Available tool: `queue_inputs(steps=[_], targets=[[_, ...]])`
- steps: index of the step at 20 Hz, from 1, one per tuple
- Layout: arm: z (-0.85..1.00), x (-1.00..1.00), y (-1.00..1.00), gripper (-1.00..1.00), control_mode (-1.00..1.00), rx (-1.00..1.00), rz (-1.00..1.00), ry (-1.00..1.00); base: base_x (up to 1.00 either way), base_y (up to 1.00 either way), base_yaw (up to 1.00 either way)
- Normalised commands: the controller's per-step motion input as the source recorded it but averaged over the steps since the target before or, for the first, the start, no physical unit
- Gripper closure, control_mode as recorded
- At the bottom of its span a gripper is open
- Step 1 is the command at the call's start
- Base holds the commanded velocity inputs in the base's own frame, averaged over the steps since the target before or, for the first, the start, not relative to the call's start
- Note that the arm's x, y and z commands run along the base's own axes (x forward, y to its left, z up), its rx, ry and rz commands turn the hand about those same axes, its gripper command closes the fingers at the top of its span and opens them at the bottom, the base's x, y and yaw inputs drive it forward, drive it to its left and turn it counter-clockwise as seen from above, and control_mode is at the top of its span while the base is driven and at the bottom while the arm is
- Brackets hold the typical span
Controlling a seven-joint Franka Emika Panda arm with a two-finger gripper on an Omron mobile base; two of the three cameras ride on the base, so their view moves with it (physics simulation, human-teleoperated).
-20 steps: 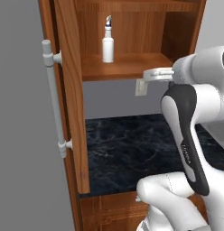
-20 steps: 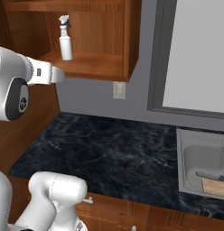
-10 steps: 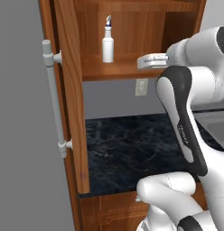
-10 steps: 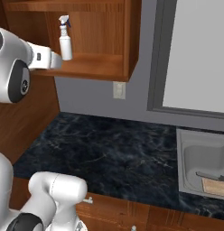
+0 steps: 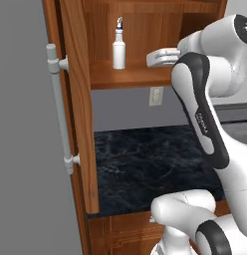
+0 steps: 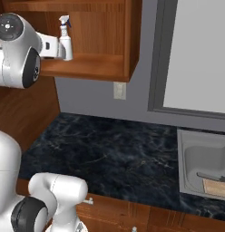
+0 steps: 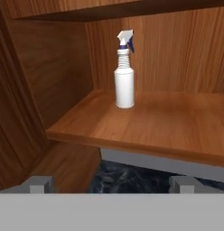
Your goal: Move the cutting board and knife to the sink. Then move spray from the cabinet to the counter.
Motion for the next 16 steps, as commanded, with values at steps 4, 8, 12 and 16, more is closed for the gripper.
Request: queue_inputs(steps=[4, 8, 12, 16], targets=[[0.01, 0.32, 0.14, -1.00, -1.00, 0.00, 0.04, -0.08, 0.00, 0.00, 0.00], [0.00, 0.29, 0.13, -1.00, -1.00, 0.00, 0.00, -0.09, 0.00, 0.00, 0.00], [0.01, 0.30, 0.04, -1.00, -1.00, 0.06, 0.04, -0.07, 0.00, 0.00, 0.00], [0.03, 0.24, 0.03, -1.00, -1.00, 0.08, 0.03, -0.02, 0.00, 0.00, 0.00]])
